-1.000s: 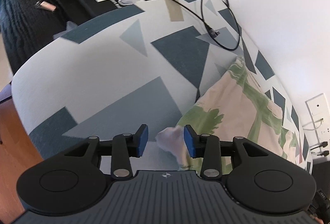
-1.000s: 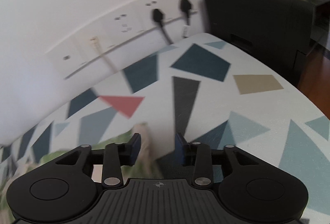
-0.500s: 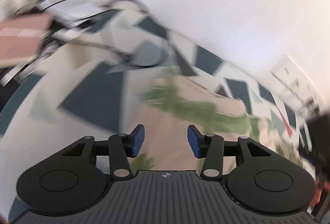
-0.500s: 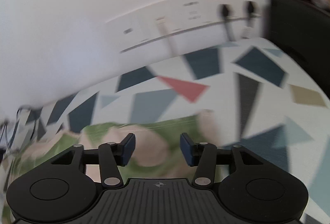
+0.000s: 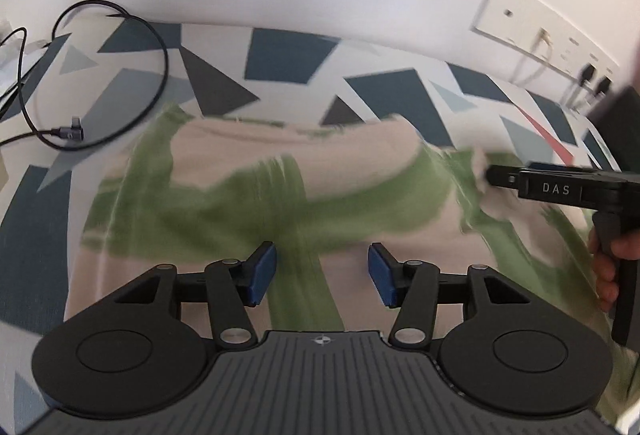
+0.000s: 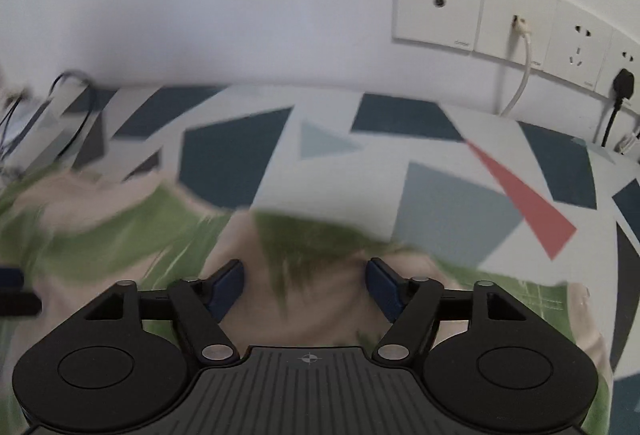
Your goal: Fold clothes
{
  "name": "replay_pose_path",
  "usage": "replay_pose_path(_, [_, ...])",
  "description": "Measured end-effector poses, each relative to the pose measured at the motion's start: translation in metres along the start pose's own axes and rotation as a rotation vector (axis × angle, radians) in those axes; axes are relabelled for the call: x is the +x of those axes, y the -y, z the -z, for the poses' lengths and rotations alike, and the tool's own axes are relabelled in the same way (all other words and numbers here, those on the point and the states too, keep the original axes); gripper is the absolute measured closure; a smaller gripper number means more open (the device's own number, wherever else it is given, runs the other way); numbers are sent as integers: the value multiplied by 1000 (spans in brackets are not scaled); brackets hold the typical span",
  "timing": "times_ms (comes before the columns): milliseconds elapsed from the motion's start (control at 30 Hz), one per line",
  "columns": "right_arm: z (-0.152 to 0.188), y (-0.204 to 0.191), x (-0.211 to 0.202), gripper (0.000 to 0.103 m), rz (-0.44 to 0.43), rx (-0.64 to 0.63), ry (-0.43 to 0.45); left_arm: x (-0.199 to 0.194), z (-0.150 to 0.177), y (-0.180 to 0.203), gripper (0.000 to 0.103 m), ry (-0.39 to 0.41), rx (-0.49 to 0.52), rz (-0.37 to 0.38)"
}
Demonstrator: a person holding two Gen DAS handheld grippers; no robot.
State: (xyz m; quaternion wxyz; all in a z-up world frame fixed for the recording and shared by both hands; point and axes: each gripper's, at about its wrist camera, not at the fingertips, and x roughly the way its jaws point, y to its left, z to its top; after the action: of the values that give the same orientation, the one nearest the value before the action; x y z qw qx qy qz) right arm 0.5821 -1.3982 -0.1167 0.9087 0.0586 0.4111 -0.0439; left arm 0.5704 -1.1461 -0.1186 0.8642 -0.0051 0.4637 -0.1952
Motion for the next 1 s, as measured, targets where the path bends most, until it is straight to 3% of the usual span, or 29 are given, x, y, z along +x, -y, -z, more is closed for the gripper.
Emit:
replay_pose_path(33, [-4, 5, 4, 34, 27, 32, 5, 2, -3, -1, 50, 8, -10, -9])
replay_pose_path(167, [-12, 14, 2, 39, 96, 143, 50, 8, -13, -6, 50, 31, -37, -33])
replay_pose_path(233, [-13, 8, -10, 37, 71, 139, 98, 10, -17, -8, 50, 36, -40, -42])
replay_pose_path(300, [-14, -6, -20, 33, -12, 90, 117, 10, -19, -11, 50, 40, -43, -45])
replay_pose_path(400, [-8, -37, -18, 31, -129, -74, 52, 1, -20, -20, 50, 55, -73, -53])
replay_pose_path(467, [-3, -55, -14, 27, -164, -173, 15, -7, -20, -28, 50, 67, -97, -53])
replay_pose_path(533, [0, -64, -4, 27, -129, -210, -3, -17, -17, -34, 50, 64, -100, -47])
replay_pose_path(600, [-5, -62, 9, 29, -72, -162, -1, -26, -12, -38, 50, 56, -83, -36])
replay_pose_path(767, [-31, -27, 22, 39, 57, 149, 30, -48, 4, -48, 44, 49, -78, -30])
replay_pose_path(1000, [-17, 6, -47, 19, -7, 240, 148, -91, 28, -91, 41, 43, -193, -16])
